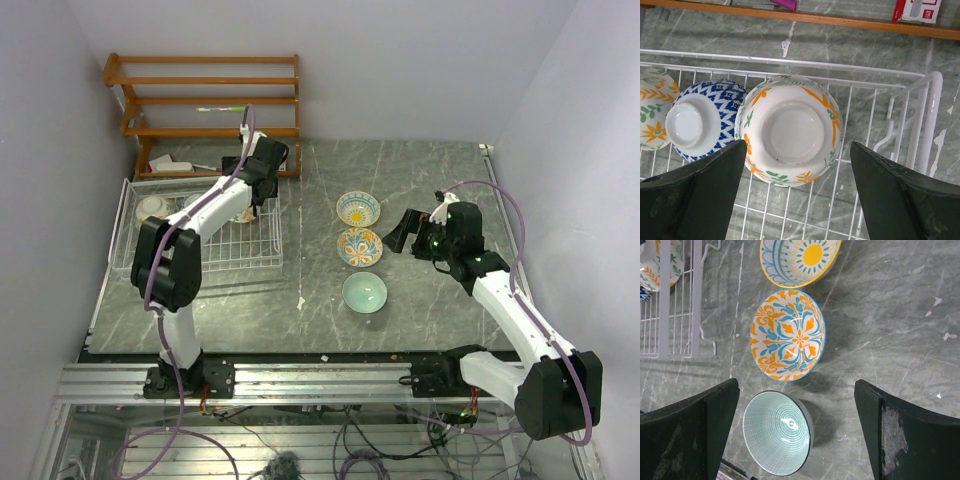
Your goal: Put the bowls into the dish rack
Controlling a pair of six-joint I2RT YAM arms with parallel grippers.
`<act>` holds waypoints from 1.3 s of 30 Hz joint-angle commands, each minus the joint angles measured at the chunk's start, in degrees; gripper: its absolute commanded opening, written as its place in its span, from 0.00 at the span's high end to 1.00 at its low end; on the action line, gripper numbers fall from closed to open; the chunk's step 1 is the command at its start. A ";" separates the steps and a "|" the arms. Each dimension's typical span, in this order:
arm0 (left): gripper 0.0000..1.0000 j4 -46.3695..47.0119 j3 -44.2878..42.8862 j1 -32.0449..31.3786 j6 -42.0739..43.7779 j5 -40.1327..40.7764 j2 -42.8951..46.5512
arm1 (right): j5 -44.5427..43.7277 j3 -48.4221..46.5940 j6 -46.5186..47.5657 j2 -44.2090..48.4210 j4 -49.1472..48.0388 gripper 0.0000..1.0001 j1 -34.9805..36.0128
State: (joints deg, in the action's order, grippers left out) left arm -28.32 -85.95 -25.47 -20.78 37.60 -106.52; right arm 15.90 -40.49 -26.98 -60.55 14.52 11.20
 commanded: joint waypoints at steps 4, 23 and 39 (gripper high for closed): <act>0.06 -1.80 -4.64 -0.28 1.29 1.86 -3.32 | -0.09 0.50 0.52 -0.13 -1.30 0.00 -0.37; 0.11 -6.40 -7.16 -0.28 1.94 4.91 -7.91 | 0.03 -0.02 0.10 -0.27 -1.63 0.00 -0.32; 0.34 -6.41 -8.05 -0.28 3.38 5.38 -7.47 | -0.18 0.67 -0.35 -0.38 -2.57 0.00 -0.35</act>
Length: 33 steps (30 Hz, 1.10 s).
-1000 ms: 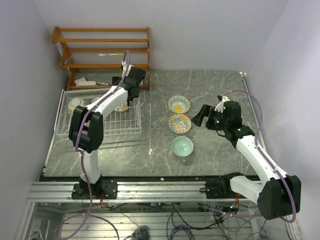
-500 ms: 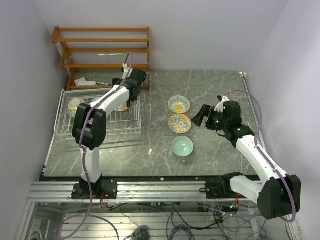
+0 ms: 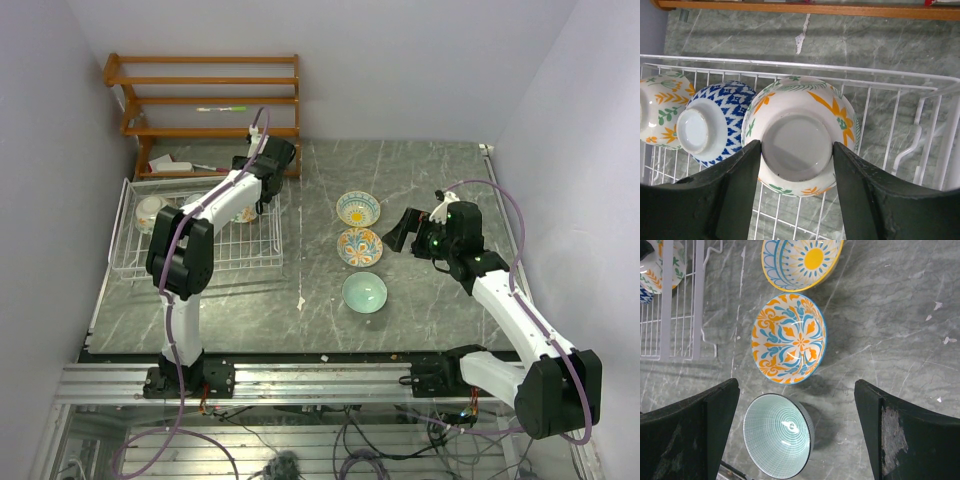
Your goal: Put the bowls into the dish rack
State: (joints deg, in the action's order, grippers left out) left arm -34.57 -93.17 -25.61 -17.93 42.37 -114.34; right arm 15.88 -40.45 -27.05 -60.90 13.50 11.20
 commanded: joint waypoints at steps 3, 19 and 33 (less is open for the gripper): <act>0.43 0.02 -0.54 -0.15 0.40 0.43 1.32 | -0.13 0.72 -0.40 -0.03 -1.63 0.00 -0.31; 0.51 7.00 7.13 -0.15 -2.15 -4.73 14.33 | -0.31 0.81 -0.72 0.05 -1.68 0.00 -0.35; 0.50 14.81 13.84 0.43 -5.91 -9.08 14.41 | -0.94 0.34 -0.13 0.88 -0.40 0.01 -0.37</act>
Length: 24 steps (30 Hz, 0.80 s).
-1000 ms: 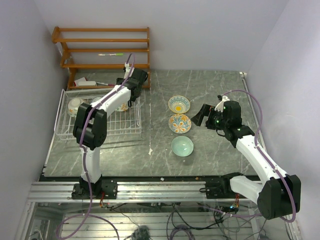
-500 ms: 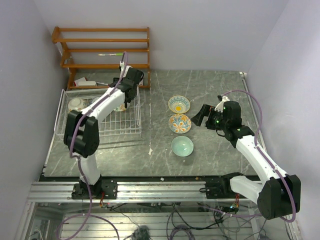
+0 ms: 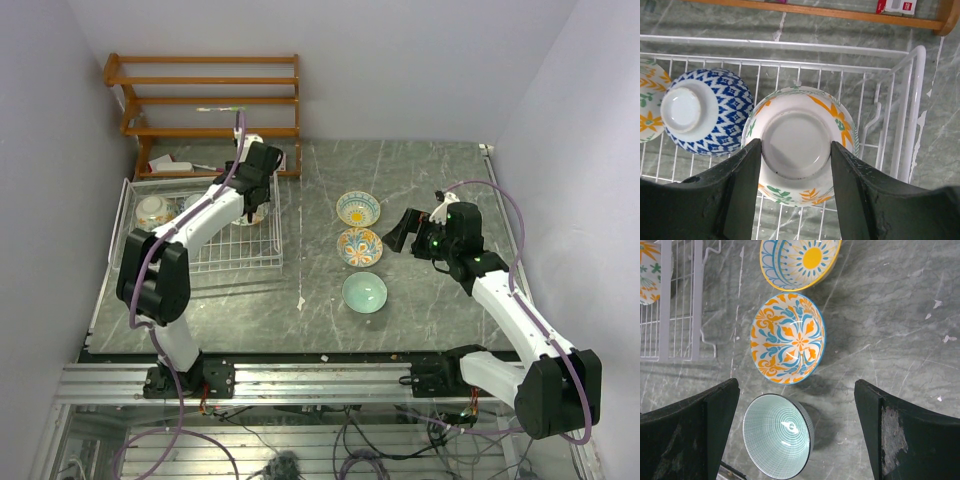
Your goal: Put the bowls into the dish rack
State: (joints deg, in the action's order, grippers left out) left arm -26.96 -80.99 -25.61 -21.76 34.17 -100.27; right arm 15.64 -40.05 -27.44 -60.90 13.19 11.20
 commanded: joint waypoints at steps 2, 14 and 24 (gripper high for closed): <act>0.50 9.71 3.95 0.72 -2.54 -1.11 0.67 | -0.65 -0.07 0.35 0.86 -0.10 0.01 -0.35; 0.52 21.31 10.10 3.57 -2.65 -4.38 -1.52 | -0.11 -0.20 0.10 -0.12 -0.53 0.01 -0.32; 0.38 24.26 10.68 3.77 -2.06 -7.20 0.18 | -0.27 -0.29 0.10 -0.26 -0.45 0.01 -0.31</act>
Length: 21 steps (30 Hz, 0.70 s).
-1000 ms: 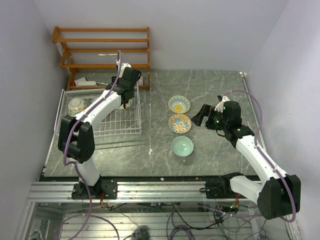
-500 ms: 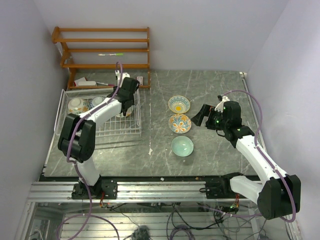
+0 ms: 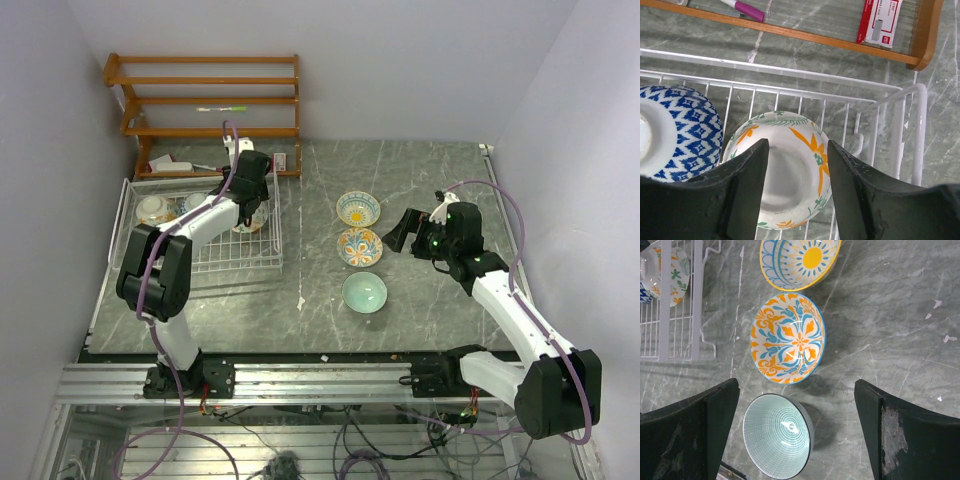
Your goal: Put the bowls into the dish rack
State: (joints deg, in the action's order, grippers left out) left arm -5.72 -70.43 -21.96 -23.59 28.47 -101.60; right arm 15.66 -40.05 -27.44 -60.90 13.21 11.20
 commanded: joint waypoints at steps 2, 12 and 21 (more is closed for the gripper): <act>0.32 2.62 -0.01 0.07 -0.07 -1.77 3.19 | -0.30 -0.15 0.11 -0.18 -0.47 0.01 -0.34; 0.25 -3.11 4.06 -0.01 -2.09 -3.91 16.42 | 0.39 0.89 -0.11 -0.03 -1.08 0.01 -0.31; 0.26 -7.79 11.96 -0.02 -6.54 -9.34 21.98 | 0.97 1.50 -0.26 0.45 -1.08 0.01 -0.30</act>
State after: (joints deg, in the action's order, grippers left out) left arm -10.07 -61.04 -21.96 -27.11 22.96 -79.35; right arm 16.10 -39.29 -27.46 -60.90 13.15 11.20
